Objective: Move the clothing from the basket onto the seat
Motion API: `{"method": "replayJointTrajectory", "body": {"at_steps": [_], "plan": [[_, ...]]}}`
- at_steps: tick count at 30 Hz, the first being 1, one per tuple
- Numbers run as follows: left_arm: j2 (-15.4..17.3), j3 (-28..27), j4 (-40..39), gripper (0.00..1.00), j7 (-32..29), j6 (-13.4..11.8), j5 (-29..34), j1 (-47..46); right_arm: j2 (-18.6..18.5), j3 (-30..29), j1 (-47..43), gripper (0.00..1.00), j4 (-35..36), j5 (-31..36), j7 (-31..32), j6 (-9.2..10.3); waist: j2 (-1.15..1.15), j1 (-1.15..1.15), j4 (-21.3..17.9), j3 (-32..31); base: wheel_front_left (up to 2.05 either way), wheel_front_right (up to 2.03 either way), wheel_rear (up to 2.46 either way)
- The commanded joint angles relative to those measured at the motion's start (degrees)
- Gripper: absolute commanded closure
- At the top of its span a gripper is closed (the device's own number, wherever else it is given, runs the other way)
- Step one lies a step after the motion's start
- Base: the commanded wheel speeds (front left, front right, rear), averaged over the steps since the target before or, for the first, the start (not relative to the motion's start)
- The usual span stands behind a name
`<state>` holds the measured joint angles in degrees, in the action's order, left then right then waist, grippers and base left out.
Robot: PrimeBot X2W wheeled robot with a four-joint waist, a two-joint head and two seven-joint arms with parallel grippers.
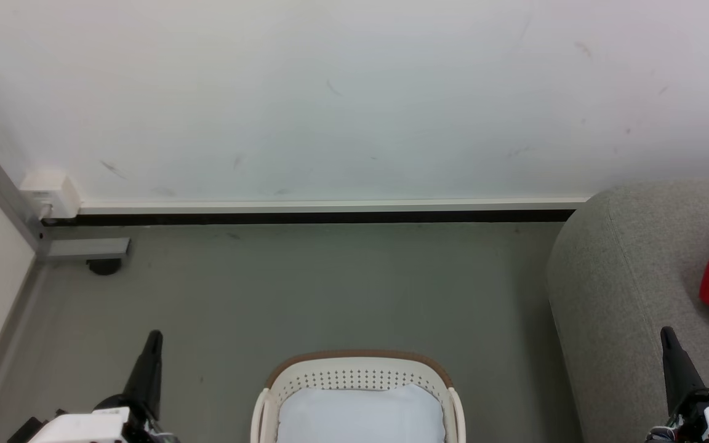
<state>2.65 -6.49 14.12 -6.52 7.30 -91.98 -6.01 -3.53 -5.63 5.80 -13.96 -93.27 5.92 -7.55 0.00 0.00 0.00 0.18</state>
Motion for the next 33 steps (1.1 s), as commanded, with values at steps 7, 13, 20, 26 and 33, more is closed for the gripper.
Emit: {"method": "replayJointTrajectory", "body": {"at_steps": [7,13,20,26,33], "plan": [[0.42,-0.16,-0.12,1.00,-0.24,0.37,-0.79,-0.53,0.04,-0.28,0.66,1.00,0.03,0.38,0.11,0.12,0.00,0.00,0.00,0.00,0.00,0.00,0.00],[0.42,-0.16,-0.13,1.00,-0.24,0.37,-0.79,-0.53,0.07,-0.34,0.68,1.00,0.02,0.41,0.19,0.12,0.00,0.00,0.00,0.00,0.00,0.00,0.00],[0.42,-0.16,-0.13,1.00,-0.24,0.37,-0.79,-0.53,0.12,-0.40,0.69,1.00,0.02,0.45,0.27,0.12,0.00,0.00,0.00,0.00,0.00,0.00,0.00],[0.42,-0.16,-0.13,1.00,-0.24,0.37,-0.79,-0.53,0.16,-0.46,0.69,1.00,0.01,0.52,0.35,0.12,0.00,0.00,0.00,0.00,0.00,0.00,0.00],[0.42,-0.15,-0.13,1.00,-0.23,0.37,-0.79,-0.53,0.21,-0.52,0.70,1.00,0.01,0.50,0.40,0.12,0.00,0.00,0.00,0.00,0.00,0.00,0.00]]}}
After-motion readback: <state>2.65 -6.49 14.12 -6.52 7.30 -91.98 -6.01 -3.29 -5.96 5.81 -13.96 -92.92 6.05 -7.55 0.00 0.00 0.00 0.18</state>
